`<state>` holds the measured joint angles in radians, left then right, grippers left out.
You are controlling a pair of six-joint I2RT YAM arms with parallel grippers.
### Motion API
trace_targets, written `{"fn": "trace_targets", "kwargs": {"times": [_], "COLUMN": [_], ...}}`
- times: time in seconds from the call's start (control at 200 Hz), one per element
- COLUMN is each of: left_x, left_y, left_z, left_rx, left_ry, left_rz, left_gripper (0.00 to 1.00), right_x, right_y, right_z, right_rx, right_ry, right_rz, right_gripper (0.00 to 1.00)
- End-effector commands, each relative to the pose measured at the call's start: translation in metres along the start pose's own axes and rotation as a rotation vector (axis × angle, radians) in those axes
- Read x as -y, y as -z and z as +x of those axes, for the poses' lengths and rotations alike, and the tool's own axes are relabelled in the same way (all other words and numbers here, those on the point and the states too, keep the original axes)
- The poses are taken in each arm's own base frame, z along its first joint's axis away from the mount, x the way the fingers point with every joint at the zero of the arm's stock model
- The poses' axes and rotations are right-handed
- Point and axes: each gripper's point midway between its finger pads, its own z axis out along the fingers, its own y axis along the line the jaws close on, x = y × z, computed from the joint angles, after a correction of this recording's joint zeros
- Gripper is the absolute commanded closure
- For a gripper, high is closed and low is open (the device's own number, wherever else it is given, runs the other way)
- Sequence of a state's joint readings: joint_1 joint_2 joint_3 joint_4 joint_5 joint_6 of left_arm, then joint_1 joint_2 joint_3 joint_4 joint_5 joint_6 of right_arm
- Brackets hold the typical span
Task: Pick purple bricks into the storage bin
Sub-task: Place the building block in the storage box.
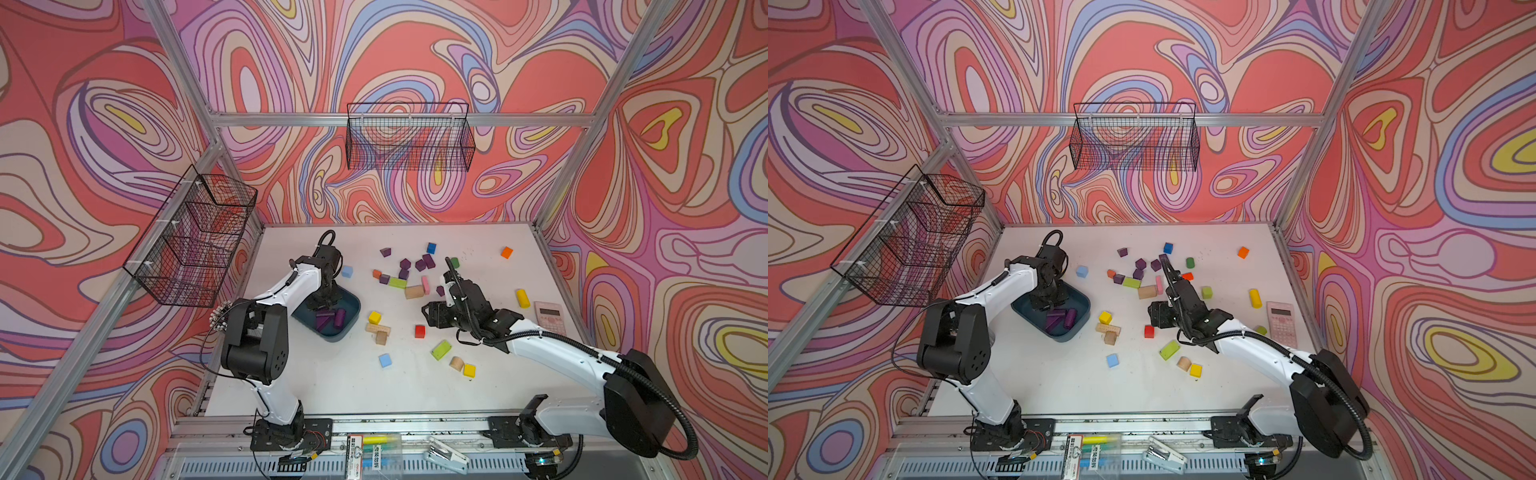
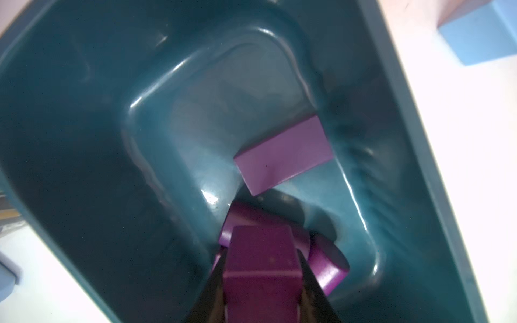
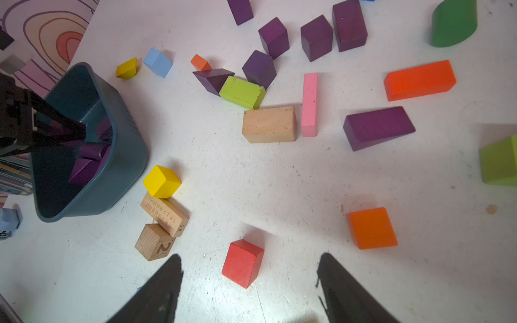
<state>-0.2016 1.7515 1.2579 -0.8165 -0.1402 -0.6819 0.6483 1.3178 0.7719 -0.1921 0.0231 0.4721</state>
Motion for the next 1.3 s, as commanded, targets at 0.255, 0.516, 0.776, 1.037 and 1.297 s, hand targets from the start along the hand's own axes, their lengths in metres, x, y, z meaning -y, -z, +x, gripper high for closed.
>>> {"fn": "trace_targets", "kwargs": {"times": [0.255, 0.516, 0.776, 1.037, 1.297], "left_x": [0.009, 0.009, 0.006, 0.006, 0.008], "left_y": [-0.01, -0.021, -0.035, -0.047, -0.045], "left_z": [-0.029, -0.047, -0.06, -0.061, -0.061], "left_rx": [0.016, 0.009, -0.003, -0.023, -0.036], "left_ry": [0.03, 0.046, 0.058, 0.074, 0.079], "left_rz": [0.021, 0.021, 0.016, 0.021, 0.047], "left_gripper": [0.9, 0.9, 0.9, 0.88, 0.68], "right_x": [-0.009, -0.013, -0.013, -0.014, -0.016], "right_y": [-0.006, -0.012, -0.02, -0.023, -0.022], "right_z": [-0.005, -0.004, -0.003, -0.005, -0.009], "right_rx": [0.007, -0.011, -0.03, -0.037, -0.032], "right_ry": [0.039, 0.054, 0.066, 0.071, 0.064], "right_rz": [-0.05, -0.063, -0.056, -0.056, -0.055], "right_gripper": [0.2, 0.2, 0.2, 0.2, 0.2]}}
